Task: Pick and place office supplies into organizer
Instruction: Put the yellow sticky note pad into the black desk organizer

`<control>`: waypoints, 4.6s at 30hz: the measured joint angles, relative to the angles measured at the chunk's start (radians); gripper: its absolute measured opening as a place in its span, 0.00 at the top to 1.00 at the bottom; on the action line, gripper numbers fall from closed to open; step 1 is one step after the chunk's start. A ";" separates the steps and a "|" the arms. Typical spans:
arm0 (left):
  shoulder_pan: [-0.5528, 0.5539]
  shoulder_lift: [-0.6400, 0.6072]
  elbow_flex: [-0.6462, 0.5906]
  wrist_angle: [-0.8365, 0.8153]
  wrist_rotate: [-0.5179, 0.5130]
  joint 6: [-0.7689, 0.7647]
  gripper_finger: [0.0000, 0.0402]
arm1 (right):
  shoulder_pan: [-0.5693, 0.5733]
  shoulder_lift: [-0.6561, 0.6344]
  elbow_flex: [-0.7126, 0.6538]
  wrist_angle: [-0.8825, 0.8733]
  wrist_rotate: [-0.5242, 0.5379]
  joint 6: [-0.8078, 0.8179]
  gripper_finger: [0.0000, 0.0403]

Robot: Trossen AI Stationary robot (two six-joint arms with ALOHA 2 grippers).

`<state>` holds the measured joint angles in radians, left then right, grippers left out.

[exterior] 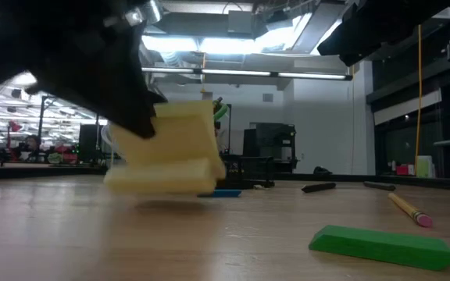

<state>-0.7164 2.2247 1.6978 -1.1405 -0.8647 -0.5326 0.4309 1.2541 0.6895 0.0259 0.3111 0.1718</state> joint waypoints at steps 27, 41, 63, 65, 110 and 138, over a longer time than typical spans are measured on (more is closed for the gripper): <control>0.060 -0.002 0.245 -0.143 -0.258 0.076 0.98 | 0.141 0.028 0.209 -0.056 0.055 -0.288 0.98; 0.082 -0.002 0.293 -0.143 -0.297 0.161 0.98 | 0.240 0.259 0.478 -0.364 0.260 -0.348 0.98; 0.087 -0.002 0.293 -0.133 -0.325 0.161 0.98 | 0.209 0.403 0.620 -0.443 0.369 -0.414 0.67; 0.087 -0.002 0.293 -0.126 -0.336 0.162 0.98 | 0.199 0.403 0.620 -0.443 0.369 -0.414 0.66; 0.057 -0.015 0.292 -0.193 -0.475 0.074 0.87 | 0.145 0.402 0.619 -0.460 0.400 -0.413 0.95; -0.071 -0.193 0.288 -0.431 -0.495 -0.248 0.93 | -0.165 0.299 0.614 -0.542 0.211 -0.575 0.95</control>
<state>-0.7877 2.0315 1.9858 -1.5715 -1.3593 -0.7803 0.2661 1.5536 1.3037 -0.5160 0.5224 -0.4030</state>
